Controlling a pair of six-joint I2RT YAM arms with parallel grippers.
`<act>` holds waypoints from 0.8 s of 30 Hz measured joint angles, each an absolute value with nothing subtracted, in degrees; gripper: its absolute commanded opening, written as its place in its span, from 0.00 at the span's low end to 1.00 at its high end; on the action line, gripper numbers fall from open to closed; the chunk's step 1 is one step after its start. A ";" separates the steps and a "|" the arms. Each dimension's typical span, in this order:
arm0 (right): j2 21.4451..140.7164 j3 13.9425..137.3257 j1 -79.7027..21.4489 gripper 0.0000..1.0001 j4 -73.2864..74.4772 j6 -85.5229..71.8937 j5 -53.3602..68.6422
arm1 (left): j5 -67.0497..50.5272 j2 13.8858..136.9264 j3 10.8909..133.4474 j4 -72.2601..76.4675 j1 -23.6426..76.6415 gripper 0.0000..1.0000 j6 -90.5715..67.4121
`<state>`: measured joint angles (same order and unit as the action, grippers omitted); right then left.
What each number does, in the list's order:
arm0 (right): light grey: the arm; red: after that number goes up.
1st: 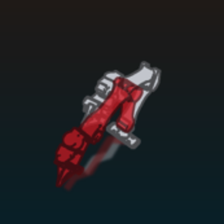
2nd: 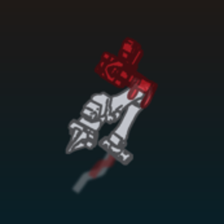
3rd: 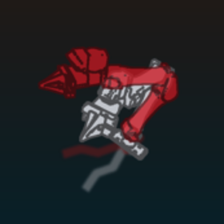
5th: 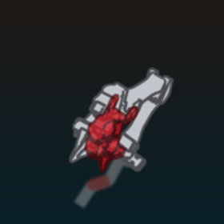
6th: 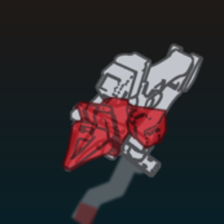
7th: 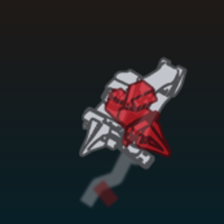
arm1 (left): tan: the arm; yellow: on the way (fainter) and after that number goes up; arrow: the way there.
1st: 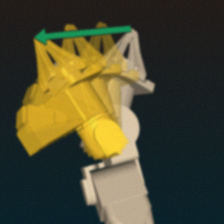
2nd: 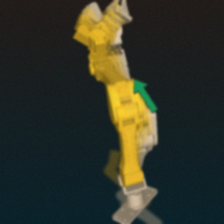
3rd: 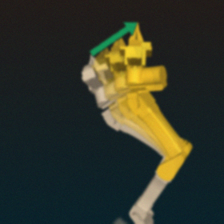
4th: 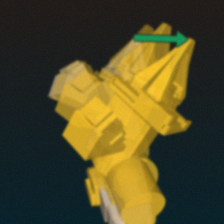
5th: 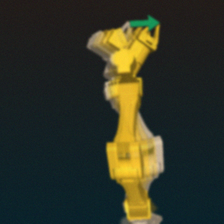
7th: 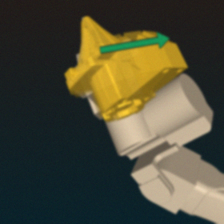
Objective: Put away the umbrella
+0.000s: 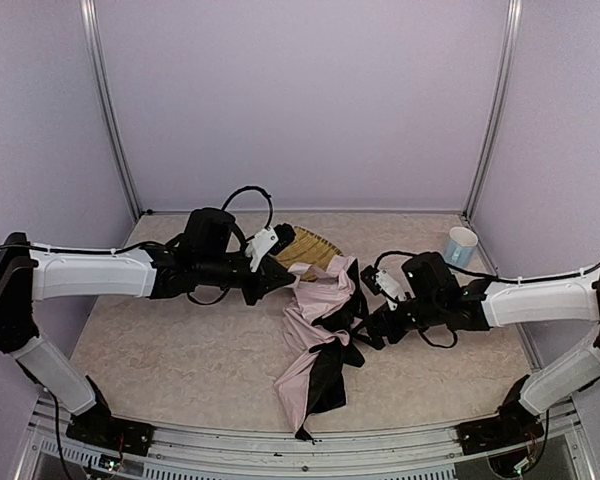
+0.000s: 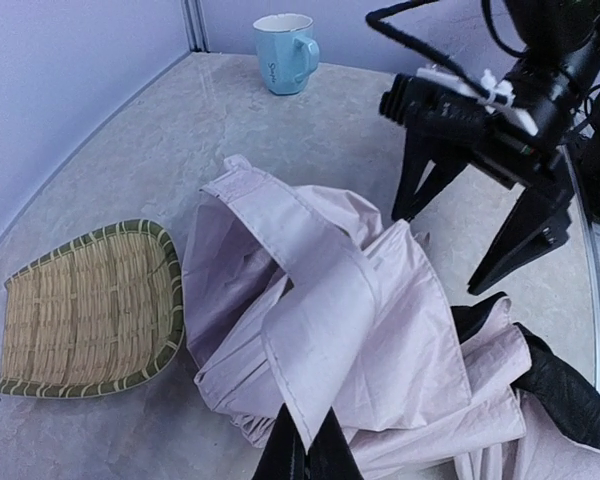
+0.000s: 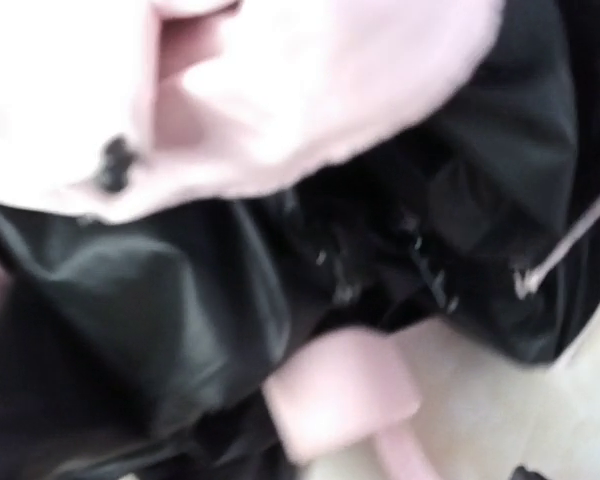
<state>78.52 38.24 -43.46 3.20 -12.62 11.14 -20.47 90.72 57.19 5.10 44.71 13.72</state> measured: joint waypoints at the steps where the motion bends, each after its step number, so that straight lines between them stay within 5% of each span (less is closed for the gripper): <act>1: 79.83 38.24 -43.33 0.86 1.74 -10.46 11.29 | -20.47 90.11 57.19 4.86 45.08 0.00 13.72; 10: 91.02 37.69 -43.27 0.74 -12.82 1.23 11.92 | -20.73 86.87 56.95 3.09 48.01 0.00 13.69; 15: 95.61 37.39 -43.27 0.56 -20.40 3.95 12.73 | -21.41 85.73 56.45 2.07 48.71 0.00 13.69; 24: 100.75 37.15 -42.59 0.06 -26.92 3.86 12.88 | -22.74 82.87 55.94 0.10 50.24 0.00 13.69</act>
<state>100.75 37.15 -42.59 -26.92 3.86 12.88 -22.74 82.87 55.94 0.10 50.24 13.69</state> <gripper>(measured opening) 0.219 0.006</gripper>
